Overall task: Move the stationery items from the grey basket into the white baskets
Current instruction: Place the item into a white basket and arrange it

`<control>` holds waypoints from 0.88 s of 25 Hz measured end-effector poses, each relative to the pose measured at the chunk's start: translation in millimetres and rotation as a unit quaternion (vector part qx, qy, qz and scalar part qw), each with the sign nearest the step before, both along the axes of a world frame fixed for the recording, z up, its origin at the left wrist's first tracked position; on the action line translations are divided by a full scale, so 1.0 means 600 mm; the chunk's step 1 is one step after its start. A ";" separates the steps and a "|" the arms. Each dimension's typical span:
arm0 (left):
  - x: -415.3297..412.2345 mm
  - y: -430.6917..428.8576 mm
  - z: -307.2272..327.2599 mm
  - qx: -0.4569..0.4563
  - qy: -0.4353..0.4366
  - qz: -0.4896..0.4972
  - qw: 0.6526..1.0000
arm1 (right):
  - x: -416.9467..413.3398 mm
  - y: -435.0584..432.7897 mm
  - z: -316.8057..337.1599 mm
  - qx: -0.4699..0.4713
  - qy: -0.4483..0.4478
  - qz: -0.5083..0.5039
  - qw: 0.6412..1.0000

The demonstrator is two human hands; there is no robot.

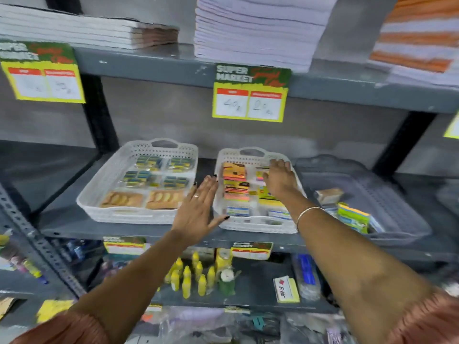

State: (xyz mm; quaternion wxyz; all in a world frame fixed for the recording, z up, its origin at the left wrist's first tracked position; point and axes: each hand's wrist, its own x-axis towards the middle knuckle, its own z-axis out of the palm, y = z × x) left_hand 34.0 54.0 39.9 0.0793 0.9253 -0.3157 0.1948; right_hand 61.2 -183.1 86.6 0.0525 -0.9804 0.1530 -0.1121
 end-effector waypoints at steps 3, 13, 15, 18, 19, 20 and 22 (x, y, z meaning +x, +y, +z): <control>-0.010 -0.056 -0.035 0.035 0.018 -0.048 0.998 | -0.049 -0.108 -0.019 0.010 0.008 -0.108 0.994; -0.012 -0.073 -0.054 0.071 0.029 -0.017 0.997 | -0.148 -0.259 -0.074 0.036 0.258 -0.210 0.942; -0.016 -0.074 -0.052 0.070 0.028 -0.008 0.997 | -0.146 -0.266 -0.069 0.037 0.306 -0.192 0.932; -0.018 -0.073 -0.053 0.070 0.032 -0.003 0.997 | -0.145 -0.269 -0.067 0.017 0.325 -0.177 0.929; -0.018 -0.073 -0.054 0.069 0.028 0.000 0.997 | -0.146 -0.269 -0.069 0.001 0.321 -0.175 0.931; -0.018 -0.074 -0.056 0.067 0.025 0.003 0.997 | -0.146 -0.267 -0.070 -0.014 0.312 -0.172 0.934; -0.019 -0.075 -0.056 0.066 0.025 0.004 0.998 | -0.146 -0.264 -0.069 -0.030 0.294 -0.167 0.941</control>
